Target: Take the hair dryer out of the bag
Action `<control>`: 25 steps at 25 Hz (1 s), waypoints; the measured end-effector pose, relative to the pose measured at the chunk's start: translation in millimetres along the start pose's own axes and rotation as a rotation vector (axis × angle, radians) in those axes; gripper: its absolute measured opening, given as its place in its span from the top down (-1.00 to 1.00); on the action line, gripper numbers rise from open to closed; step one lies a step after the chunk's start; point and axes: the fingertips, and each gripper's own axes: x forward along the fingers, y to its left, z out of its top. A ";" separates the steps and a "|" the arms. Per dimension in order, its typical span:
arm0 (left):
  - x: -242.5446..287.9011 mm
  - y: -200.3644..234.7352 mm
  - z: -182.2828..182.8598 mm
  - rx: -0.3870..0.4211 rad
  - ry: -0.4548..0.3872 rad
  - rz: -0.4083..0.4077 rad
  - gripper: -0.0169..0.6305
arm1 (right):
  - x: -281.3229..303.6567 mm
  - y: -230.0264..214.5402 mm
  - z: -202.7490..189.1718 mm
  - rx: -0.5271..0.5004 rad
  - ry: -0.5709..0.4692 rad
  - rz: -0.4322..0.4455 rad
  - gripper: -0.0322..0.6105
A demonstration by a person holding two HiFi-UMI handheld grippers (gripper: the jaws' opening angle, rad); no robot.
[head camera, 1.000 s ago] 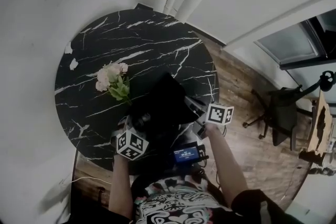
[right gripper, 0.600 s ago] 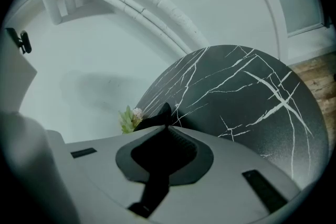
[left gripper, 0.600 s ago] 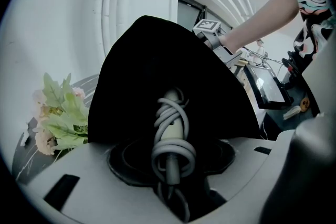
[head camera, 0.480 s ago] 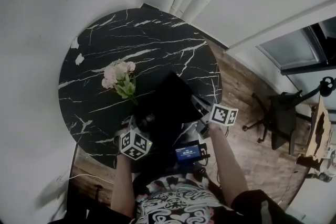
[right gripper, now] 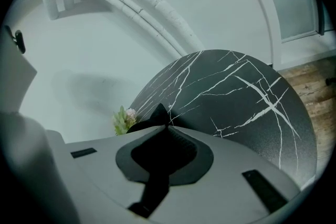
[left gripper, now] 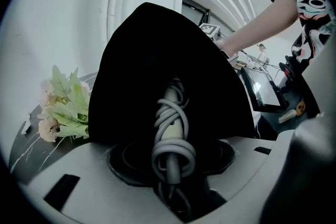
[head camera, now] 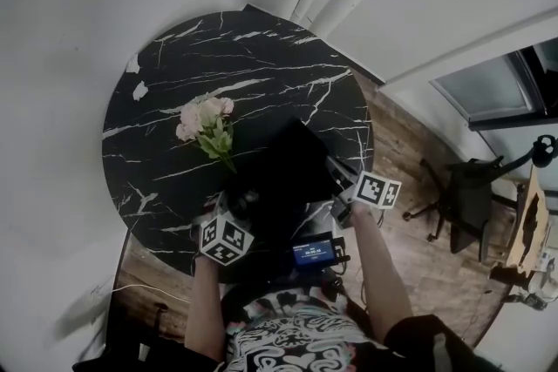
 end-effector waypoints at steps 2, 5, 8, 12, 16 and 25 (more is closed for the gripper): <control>-2.0 -0.6 -2.1 -0.007 -0.005 -0.003 0.31 | -0.4 -1.1 -0.5 0.000 -0.001 -0.005 0.83; -6.4 -0.6 -5.7 -0.015 -0.007 -0.008 0.31 | -1.1 -3.0 -2.7 0.003 0.003 -0.011 0.83; -10.4 -0.3 -7.4 -0.018 -0.006 -0.010 0.31 | -1.6 -4.5 -3.1 -0.001 0.008 -0.019 0.83; -15.3 -0.7 -6.9 -0.019 -0.008 -0.008 0.31 | -2.8 -5.4 -3.3 -0.005 0.010 -0.026 0.83; -17.7 -1.3 -6.6 -0.023 -0.010 -0.009 0.31 | -4.0 -7.0 -3.5 -0.004 0.017 -0.029 0.83; -21.5 -2.5 -6.8 -0.038 -0.020 -0.010 0.32 | -3.9 -10.5 -0.2 -0.026 0.026 -0.037 0.83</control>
